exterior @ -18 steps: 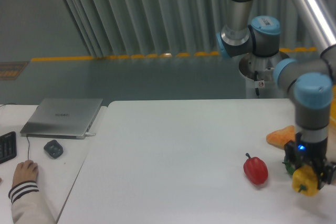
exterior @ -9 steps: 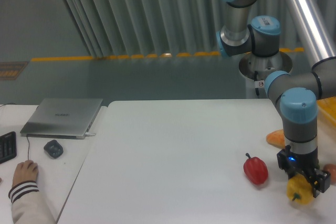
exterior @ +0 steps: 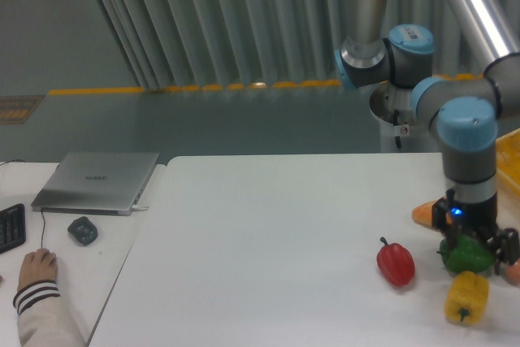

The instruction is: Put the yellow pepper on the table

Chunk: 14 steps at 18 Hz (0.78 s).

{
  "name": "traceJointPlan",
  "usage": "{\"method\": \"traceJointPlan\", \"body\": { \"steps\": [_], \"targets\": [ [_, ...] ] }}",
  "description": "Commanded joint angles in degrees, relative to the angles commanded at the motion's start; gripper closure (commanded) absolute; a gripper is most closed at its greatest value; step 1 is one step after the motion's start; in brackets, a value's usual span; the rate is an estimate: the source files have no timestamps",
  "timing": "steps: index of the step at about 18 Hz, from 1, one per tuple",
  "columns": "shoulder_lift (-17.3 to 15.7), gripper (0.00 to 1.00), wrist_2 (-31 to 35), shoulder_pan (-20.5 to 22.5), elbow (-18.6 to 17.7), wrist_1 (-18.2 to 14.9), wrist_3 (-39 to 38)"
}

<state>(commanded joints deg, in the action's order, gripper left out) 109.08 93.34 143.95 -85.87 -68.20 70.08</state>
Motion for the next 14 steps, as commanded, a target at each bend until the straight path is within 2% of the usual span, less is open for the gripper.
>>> {"method": "traceJointPlan", "body": {
  "steps": [2, 6, 9, 14],
  "targets": [
    [-0.27, 0.00, -0.61, 2.64, -0.09, -0.88, 8.98],
    [0.17, 0.00, -2.19, 6.86, 0.00, -1.41, 17.87],
    [0.26, 0.00, -3.52, 9.94, 0.18, -3.43, 27.62],
    [0.00, 0.00, -3.43, 12.05, 0.18, -3.61, 31.95]
  ]
}}
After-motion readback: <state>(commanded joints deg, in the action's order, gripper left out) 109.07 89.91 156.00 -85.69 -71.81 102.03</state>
